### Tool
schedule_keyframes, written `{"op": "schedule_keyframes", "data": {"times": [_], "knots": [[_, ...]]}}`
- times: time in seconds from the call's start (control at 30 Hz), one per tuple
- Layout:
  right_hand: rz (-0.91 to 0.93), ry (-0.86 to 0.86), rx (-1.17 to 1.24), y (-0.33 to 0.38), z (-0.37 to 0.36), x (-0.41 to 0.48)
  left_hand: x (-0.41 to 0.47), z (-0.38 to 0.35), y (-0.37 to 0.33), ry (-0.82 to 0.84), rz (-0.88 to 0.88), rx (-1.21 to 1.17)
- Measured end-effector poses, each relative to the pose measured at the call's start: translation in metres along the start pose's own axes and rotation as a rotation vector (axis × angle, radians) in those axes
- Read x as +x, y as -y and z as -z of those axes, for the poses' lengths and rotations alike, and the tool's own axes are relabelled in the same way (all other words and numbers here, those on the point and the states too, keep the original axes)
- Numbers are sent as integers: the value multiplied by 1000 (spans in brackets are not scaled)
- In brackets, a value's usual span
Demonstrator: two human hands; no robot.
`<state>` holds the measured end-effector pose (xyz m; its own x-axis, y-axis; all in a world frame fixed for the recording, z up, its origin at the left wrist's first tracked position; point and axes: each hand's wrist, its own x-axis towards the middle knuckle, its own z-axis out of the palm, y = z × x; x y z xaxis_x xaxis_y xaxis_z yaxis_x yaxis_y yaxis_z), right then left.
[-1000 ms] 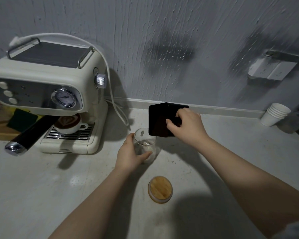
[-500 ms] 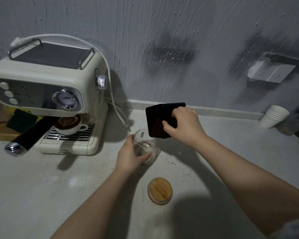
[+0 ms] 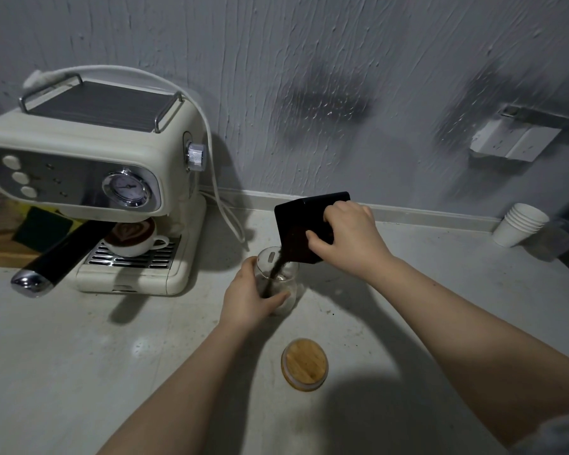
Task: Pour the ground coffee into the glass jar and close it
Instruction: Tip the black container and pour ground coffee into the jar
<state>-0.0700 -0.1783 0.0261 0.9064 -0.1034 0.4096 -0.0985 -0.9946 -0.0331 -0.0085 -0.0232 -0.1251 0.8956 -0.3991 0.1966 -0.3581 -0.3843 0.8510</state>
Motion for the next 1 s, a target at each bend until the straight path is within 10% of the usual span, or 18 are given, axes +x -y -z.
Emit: {"op": "schedule_keyframes", "data": {"times": [1.0], "knots": [[95, 6, -43, 8, -3, -1, -2, 1, -1, 11, 17, -14]]}}
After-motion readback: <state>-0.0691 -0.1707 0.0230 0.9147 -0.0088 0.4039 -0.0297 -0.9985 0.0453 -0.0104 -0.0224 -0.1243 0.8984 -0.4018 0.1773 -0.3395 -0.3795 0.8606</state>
